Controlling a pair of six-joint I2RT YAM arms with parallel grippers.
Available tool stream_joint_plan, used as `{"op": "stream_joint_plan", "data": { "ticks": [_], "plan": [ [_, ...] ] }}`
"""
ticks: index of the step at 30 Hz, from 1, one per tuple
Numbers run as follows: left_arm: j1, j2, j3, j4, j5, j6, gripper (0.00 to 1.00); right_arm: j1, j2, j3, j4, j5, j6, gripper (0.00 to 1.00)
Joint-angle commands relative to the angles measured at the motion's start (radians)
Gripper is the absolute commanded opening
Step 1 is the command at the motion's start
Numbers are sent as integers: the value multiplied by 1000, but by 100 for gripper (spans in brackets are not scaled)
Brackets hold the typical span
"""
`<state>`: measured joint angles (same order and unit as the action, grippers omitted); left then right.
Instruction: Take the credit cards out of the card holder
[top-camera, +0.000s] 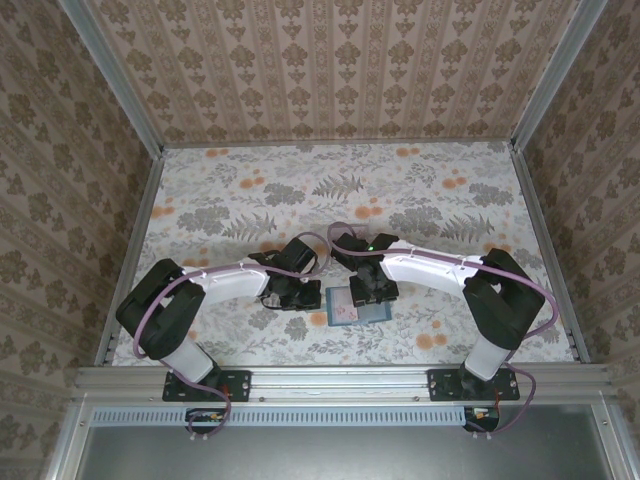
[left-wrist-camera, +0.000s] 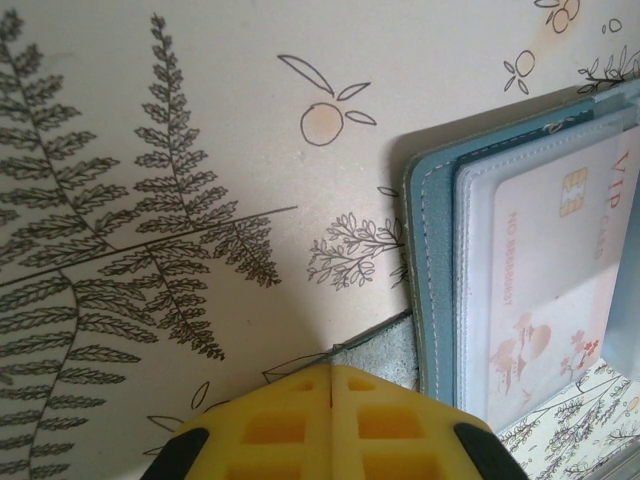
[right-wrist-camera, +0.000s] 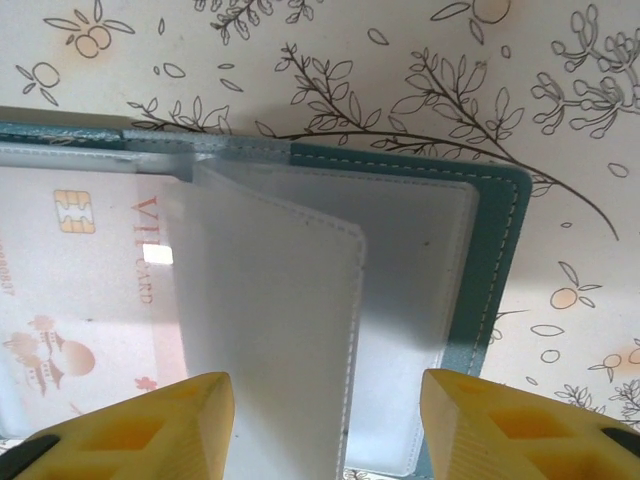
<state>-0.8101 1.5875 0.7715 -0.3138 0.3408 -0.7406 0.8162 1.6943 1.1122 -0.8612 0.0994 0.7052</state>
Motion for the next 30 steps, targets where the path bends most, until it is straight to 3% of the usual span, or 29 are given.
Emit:
{"op": "stream_joint_plan", "data": {
  "ticks": [1, 20, 30],
  "plan": [
    [5, 2, 6, -45, -8, 19, 6, 3, -6, 3, -44, 44, -16, 56],
    [5, 46, 11, -66, -25, 37, 6, -49, -2, -107, 14, 47, -28, 58],
    [6, 39, 13, -82, -29, 40, 6, -91, -55, -198, 133, -97, -26, 44]
  ]
}}
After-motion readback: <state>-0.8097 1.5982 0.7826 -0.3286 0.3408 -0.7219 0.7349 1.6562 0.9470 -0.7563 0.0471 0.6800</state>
